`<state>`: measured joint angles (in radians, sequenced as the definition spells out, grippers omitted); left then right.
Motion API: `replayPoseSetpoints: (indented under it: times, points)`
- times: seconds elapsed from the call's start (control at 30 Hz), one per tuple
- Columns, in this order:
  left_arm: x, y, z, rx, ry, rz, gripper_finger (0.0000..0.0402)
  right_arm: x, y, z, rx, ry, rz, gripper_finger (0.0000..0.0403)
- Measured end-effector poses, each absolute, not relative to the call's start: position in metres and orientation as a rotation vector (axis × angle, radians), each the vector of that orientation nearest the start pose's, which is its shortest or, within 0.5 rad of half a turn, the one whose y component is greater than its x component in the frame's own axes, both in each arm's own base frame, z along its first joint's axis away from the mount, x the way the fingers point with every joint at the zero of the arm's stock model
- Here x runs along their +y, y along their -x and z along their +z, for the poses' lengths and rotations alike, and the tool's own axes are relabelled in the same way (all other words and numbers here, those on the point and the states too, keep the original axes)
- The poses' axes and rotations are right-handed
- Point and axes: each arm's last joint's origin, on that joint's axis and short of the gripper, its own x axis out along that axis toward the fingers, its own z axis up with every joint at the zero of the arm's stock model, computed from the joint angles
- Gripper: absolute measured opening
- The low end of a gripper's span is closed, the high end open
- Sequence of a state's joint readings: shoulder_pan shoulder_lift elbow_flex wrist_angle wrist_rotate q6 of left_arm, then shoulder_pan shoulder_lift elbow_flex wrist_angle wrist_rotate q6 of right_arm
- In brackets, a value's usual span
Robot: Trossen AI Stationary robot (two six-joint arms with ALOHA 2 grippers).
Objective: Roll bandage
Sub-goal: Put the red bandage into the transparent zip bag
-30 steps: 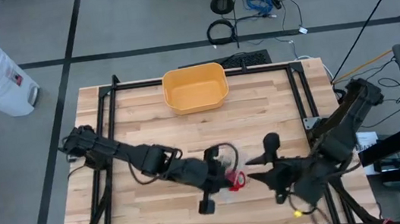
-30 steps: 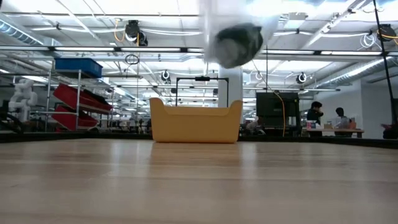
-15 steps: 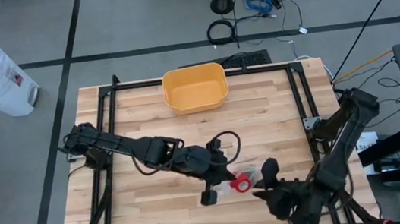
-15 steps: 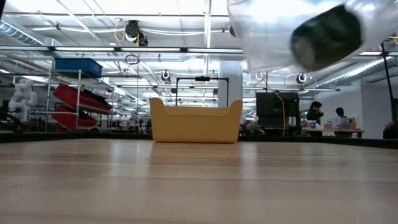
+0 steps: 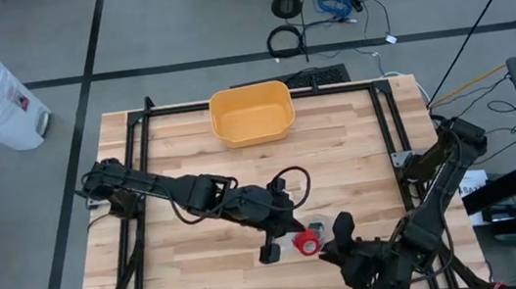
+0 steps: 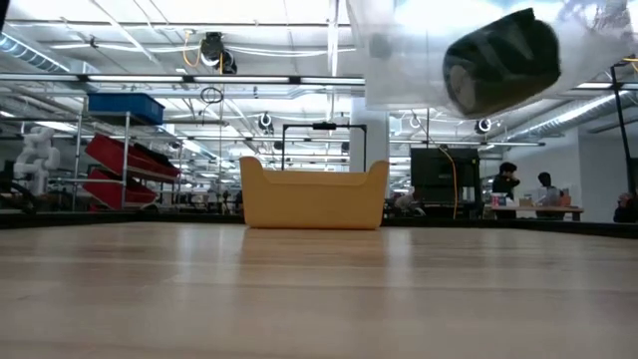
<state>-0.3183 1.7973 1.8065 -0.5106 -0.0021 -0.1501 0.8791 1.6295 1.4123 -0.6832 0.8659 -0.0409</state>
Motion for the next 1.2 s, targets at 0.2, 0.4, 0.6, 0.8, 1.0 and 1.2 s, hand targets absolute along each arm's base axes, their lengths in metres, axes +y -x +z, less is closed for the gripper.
replayPoseSetpoints:
  times: [0.2,0.4,0.6,0.8,1.0,1.2]
  points:
    - [-0.128,-0.388,0.376,0.523,0.067,-0.272,0.0000,0.253,-0.233,0.310,0.582,0.692,0.094,0.0081]
    - [-0.128,-0.388,0.376,0.531,0.088,-0.278,0.0000,0.258,-0.226,0.312,0.529,0.828,0.019,0.0082]
    - [-0.126,-0.387,0.375,0.547,0.093,-0.274,0.0000,0.260,-0.222,0.313,0.516,0.929,0.023,0.0082]
    - [-0.126,-0.387,0.375,0.549,0.094,-0.273,0.0000,0.257,-0.226,0.313,0.526,1.041,0.038,0.0082]
    - [-0.126,-0.387,0.375,0.549,0.096,-0.282,0.0000,0.253,-0.229,0.313,0.532,1.142,0.001,0.0082]
    - [-0.126,-0.387,0.375,0.550,0.097,-0.281,0.0000,0.244,-0.230,0.309,0.593,1.217,0.010,0.0082]
